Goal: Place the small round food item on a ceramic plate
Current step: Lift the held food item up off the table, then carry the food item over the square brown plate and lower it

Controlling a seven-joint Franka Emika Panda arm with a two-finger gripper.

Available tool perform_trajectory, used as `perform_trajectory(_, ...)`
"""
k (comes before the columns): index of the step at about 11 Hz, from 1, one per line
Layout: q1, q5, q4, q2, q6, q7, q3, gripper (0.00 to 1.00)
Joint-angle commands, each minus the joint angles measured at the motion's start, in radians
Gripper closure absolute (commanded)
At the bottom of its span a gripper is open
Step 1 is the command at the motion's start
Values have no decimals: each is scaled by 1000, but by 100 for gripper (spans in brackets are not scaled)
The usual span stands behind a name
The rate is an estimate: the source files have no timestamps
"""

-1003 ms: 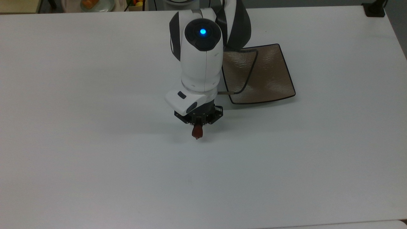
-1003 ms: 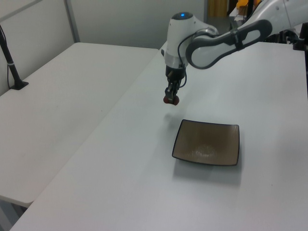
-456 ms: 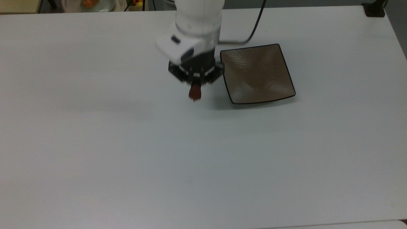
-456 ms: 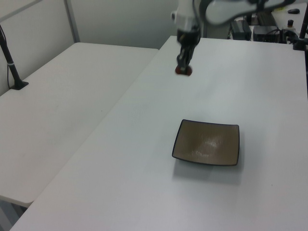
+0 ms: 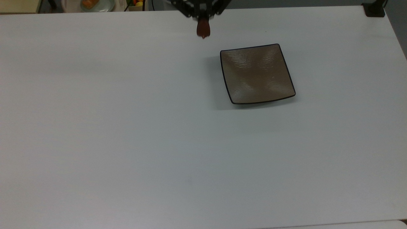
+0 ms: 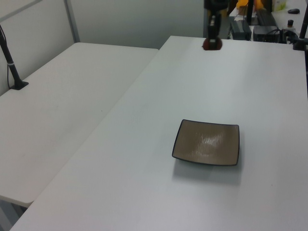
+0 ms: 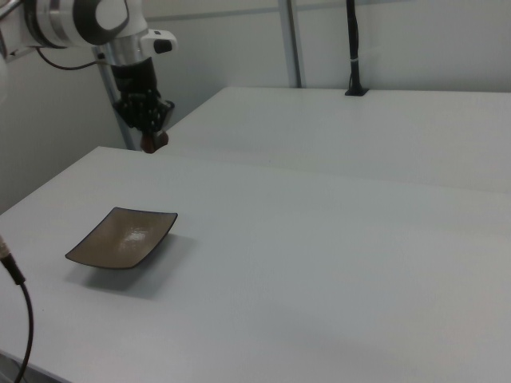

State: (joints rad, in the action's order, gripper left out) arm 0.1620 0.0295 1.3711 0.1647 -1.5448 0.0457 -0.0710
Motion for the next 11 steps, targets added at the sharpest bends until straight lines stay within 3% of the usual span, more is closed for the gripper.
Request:
perform_trajectory(1, 16, 32, 198, -147, 20, -53, -12, 100)
perform_trajectory(4, 36, 44, 301, -175, 8, -52, -51, 100)
perform_trajectory(5, 34, 91, 327, -174, -14, -53, -59, 100)
perform_trajectory(8, 65, 115, 434, -162, -133, -32, -75, 100)
perform_trajectory(11, 68, 110, 515, -97, -320, 72, -147, 100)
